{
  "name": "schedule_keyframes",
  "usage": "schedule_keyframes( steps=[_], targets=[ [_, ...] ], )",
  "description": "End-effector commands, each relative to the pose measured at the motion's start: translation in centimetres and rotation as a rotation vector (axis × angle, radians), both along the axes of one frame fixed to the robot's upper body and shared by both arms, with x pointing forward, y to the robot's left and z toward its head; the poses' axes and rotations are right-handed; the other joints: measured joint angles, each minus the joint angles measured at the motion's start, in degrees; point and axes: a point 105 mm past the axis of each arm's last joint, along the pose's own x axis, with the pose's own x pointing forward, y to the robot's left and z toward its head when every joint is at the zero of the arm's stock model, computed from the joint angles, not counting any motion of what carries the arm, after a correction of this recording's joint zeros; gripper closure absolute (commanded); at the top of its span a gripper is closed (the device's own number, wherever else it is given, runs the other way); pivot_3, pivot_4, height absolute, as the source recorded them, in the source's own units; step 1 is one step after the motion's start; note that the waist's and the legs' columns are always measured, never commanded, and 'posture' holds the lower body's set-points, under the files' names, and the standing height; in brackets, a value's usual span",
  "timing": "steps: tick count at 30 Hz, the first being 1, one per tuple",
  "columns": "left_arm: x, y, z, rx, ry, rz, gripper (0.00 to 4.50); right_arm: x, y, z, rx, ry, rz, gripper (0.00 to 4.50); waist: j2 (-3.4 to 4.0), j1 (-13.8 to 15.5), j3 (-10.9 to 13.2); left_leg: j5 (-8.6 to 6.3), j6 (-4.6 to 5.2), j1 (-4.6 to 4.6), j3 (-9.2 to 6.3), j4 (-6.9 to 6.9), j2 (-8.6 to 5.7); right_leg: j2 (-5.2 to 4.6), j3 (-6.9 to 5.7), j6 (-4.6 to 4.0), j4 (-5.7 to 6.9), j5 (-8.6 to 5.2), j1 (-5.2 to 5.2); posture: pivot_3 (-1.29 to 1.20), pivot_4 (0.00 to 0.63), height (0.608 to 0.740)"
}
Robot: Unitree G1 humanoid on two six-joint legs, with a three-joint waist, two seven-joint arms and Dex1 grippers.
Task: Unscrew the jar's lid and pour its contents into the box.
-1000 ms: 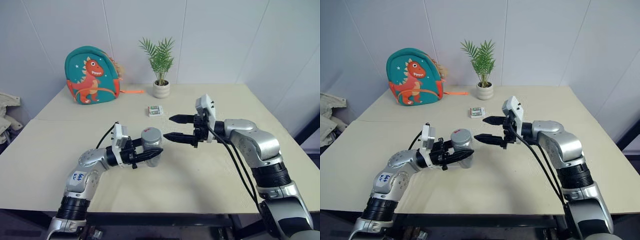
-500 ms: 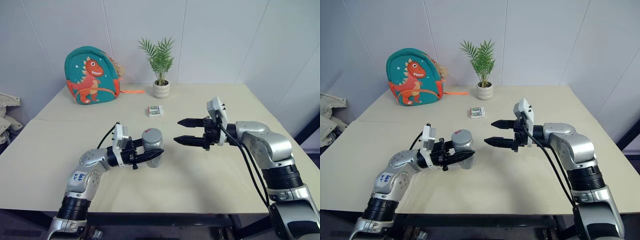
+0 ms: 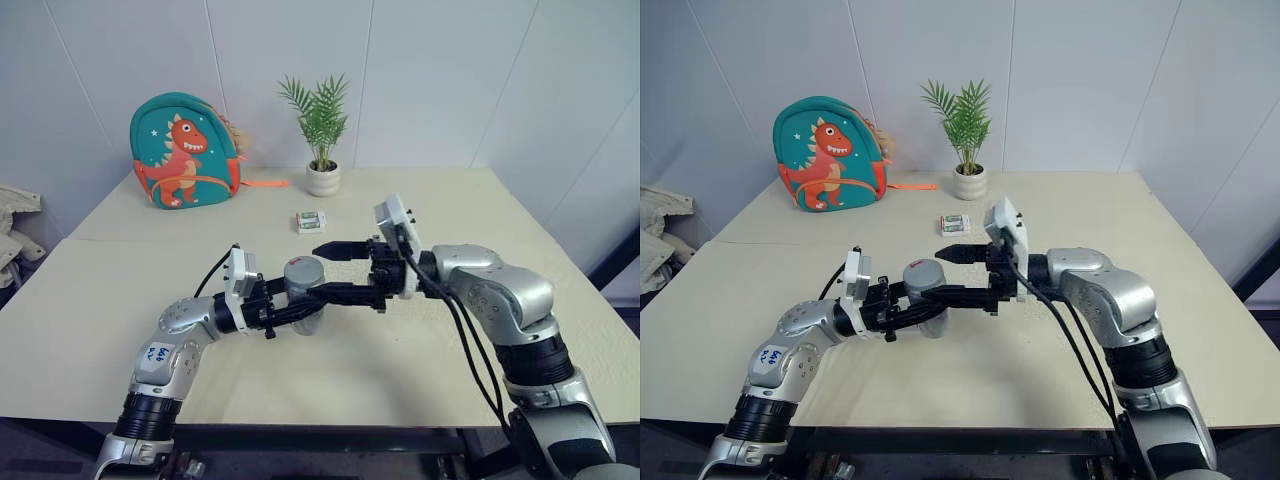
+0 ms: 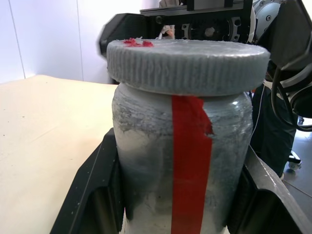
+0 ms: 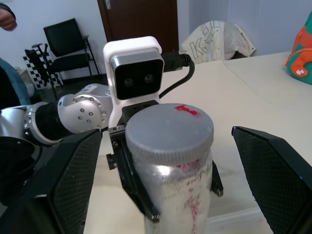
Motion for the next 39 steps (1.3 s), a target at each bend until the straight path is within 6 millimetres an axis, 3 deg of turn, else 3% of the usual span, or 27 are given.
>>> schedule_keyframes(
  steps=[1, 8, 19, 39],
  targets=[
    [-0.2, 0.0, 1.1, -0.007, -0.048, -0.014, 2.44, -0.3, 0.8, 1.3, 0.015, -0.068, 0.015, 0.02, 0.0, 0.0, 0.0, 0.0, 0.0, 0.0, 0.0, 0.0, 0.0, 0.0, 0.0, 0.0, 0.0, 0.0, 0.0, 0.0, 0.15, 0.74],
    [-0.2, -0.1, 1.2, -0.006, -0.049, -0.016, 2.44, 0.3, 1.1, 1.5, 0.027, -0.078, -0.005, 0.02, 0.0, 0.0, 0.0, 0.0, 0.0, 0.0, 0.0, 0.0, 0.0, 0.0, 0.0, 0.0, 0.01, 0.0, 0.0, 0.0, 0.15, 0.74],
    [-0.4, 0.1, 1.0, -0.004, -0.045, -0.007, 2.44, 0.8, -0.9, 1.3, 0.022, -0.062, -0.048, 0.02, 0.0, 0.0, 0.0, 0.0, 0.0, 0.0, 0.0, 0.0, 0.0, 0.0, 0.0, 0.0, 0.01, 0.0, 0.0, 0.0, 0.15, 0.74],
    [-0.2, 0.2, 1.1, -0.004, -0.049, -0.003, 2.44, 1.0, -2.4, 1.3, 0.021, -0.031, -0.039, 0.02, 0.0, 0.0, 0.0, 0.0, 0.0, 0.0, 0.01, 0.0, 0.0, 0.0, 0.0, 0.0, 0.01, 0.0, 0.0, 0.0, 0.15, 0.74]
  ],
)
